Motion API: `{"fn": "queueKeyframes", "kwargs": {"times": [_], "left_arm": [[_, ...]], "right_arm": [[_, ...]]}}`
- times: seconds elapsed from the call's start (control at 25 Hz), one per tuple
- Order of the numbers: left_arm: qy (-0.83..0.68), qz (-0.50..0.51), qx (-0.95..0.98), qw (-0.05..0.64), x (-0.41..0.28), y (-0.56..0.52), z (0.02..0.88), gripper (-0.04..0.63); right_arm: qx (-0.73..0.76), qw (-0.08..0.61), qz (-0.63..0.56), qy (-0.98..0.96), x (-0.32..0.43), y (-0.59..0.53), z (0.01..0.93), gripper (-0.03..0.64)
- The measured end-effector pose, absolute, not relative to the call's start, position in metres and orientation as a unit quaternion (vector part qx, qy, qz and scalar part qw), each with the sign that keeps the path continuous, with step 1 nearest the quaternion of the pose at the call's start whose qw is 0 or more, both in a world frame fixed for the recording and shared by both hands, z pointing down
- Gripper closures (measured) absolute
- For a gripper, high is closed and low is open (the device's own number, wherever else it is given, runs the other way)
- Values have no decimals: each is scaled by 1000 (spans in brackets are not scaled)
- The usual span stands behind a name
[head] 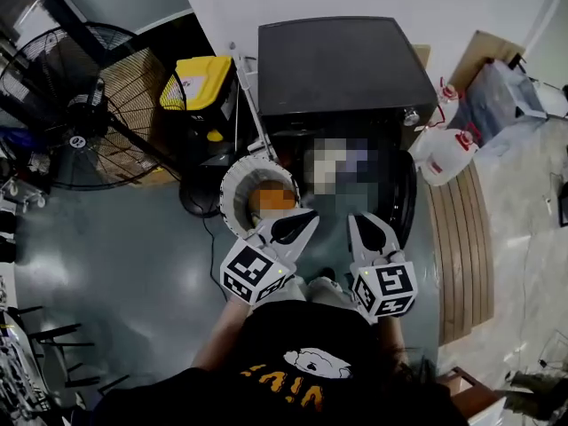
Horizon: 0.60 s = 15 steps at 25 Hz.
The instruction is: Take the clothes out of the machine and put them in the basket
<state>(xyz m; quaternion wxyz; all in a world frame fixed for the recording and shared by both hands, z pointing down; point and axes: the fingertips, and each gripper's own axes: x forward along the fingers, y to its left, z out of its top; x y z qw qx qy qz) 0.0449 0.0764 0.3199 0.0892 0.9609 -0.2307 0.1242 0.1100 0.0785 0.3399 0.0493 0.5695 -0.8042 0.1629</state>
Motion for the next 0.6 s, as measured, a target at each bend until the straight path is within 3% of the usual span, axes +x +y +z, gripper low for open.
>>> {"fn": "queueKeyframes", "kwargs": {"times": [0.6], "left_arm": [[-196, 168, 962, 95, 52, 42, 348, 595]], "right_arm": [[597, 41, 205, -775, 120, 37, 384, 597]]}}
